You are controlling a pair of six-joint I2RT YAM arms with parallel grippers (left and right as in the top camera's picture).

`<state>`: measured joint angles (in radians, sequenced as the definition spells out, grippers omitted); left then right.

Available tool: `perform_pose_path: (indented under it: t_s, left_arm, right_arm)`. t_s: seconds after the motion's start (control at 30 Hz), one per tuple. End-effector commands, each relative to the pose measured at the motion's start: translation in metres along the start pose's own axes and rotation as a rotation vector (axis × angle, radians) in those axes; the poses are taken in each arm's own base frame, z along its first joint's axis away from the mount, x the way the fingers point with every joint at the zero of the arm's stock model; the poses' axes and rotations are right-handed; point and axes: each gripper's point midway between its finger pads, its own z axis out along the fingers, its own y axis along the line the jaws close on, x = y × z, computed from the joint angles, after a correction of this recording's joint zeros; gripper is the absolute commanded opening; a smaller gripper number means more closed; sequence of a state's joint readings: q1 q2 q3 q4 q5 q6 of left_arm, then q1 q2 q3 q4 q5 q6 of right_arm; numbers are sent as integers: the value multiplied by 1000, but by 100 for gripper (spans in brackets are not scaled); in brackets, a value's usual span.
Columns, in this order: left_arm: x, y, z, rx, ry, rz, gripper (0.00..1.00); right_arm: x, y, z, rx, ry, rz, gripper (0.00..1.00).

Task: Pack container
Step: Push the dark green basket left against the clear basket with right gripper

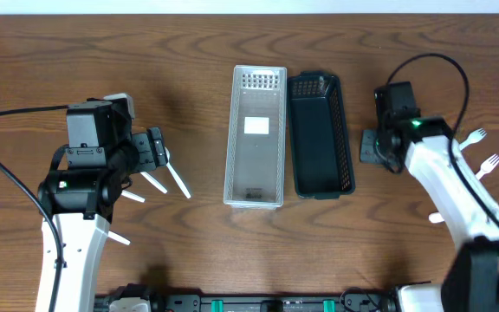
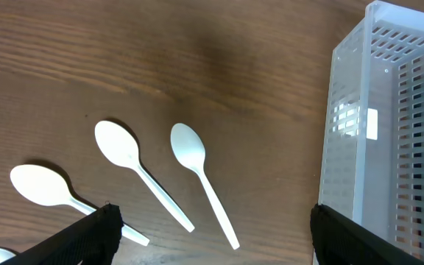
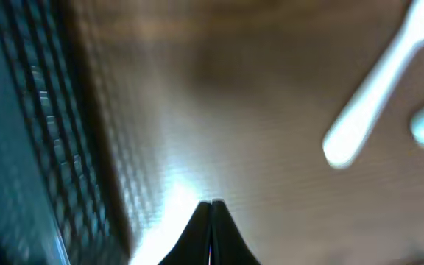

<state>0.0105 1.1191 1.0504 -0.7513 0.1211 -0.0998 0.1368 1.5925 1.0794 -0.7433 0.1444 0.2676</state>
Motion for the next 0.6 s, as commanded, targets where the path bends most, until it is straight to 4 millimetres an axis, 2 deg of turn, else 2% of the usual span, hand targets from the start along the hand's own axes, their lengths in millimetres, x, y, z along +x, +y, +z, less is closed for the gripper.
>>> perform_pose_path:
  t_s: [0.0,0.07,0.3,0.57]
  left_arm:
    - [-9,-3,-6,7,-26,16,84]
    - [-9,-3,-6,7,-26,16,84]
    - [-9,-3,-6,7,-26,16,84]
    - [-9,-3,-6,7,-27,16,84]
  right_arm:
    - [-10,20,14,-103,-15,-102,3]
    - [-17,34,25,-166,-33,-139,5]
    - [-28,48,52,-208,-61,-144,7]
    - [-36,66,48,-304,-100,-193,9]
